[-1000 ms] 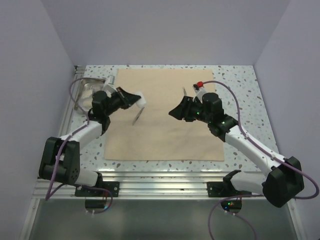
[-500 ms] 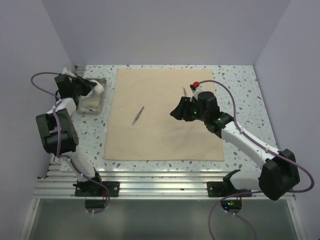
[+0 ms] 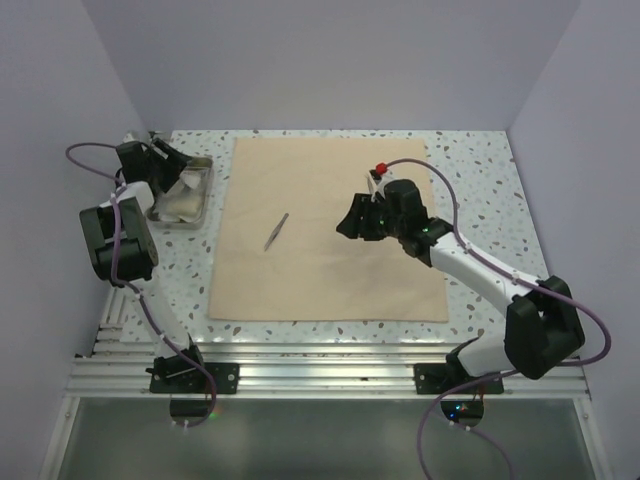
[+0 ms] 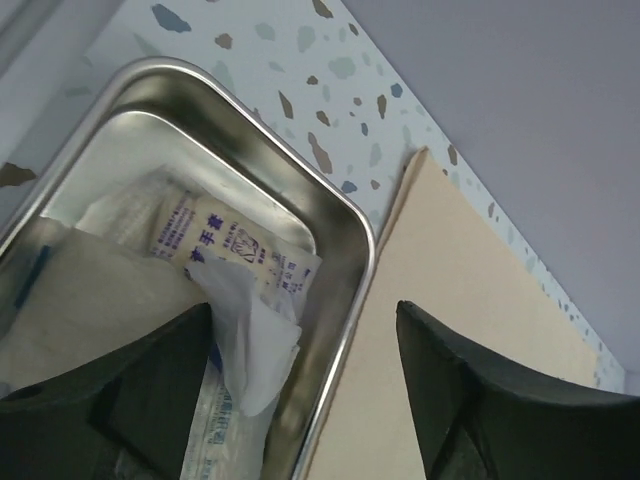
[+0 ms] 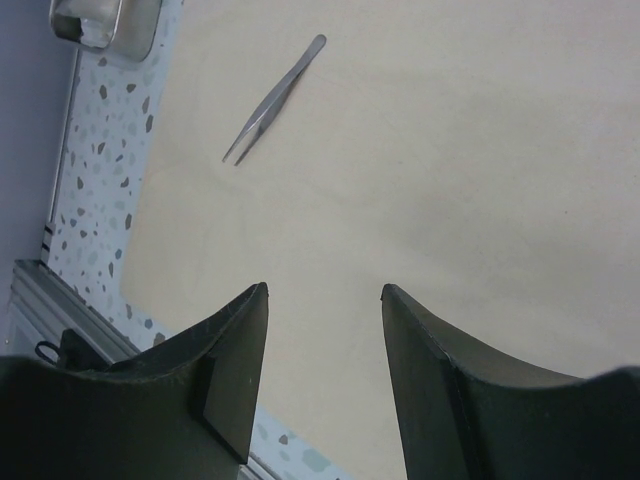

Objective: Prepare the surgical pack

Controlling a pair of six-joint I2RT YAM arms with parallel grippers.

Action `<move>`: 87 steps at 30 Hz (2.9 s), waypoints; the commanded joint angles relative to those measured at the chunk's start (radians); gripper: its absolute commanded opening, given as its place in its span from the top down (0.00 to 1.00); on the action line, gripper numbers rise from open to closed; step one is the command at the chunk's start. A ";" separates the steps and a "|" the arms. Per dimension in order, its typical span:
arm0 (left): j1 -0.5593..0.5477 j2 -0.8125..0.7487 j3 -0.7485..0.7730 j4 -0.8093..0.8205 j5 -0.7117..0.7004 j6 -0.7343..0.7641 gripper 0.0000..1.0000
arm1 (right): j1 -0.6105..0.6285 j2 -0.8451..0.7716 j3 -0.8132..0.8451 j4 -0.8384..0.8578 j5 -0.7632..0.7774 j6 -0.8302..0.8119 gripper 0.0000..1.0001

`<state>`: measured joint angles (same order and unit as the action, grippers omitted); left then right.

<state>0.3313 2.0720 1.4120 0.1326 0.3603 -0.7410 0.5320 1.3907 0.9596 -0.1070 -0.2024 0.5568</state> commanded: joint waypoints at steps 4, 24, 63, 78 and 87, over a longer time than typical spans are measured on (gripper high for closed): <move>-0.008 -0.124 0.001 -0.096 -0.218 0.093 0.12 | 0.000 0.037 0.022 0.012 0.084 -0.044 0.47; -0.467 -0.359 -0.085 -0.458 -0.488 0.439 0.06 | -0.174 0.410 0.419 -0.224 0.311 -0.227 0.32; -0.747 -0.208 -0.077 -0.603 -0.426 0.528 0.16 | -0.193 0.860 0.799 -0.292 0.359 -0.321 0.97; -0.761 -0.125 -0.051 -0.648 -0.442 0.512 0.45 | -0.191 0.624 0.596 -0.161 0.304 -0.285 1.00; -0.759 -0.072 0.007 -0.700 -0.481 0.496 0.79 | -0.191 0.561 0.581 -0.161 0.281 -0.285 1.00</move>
<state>-0.4278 1.9869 1.3739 -0.5209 -0.0963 -0.2287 0.3412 2.0106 1.5440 -0.3012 0.1017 0.2550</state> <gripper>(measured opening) 0.230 0.106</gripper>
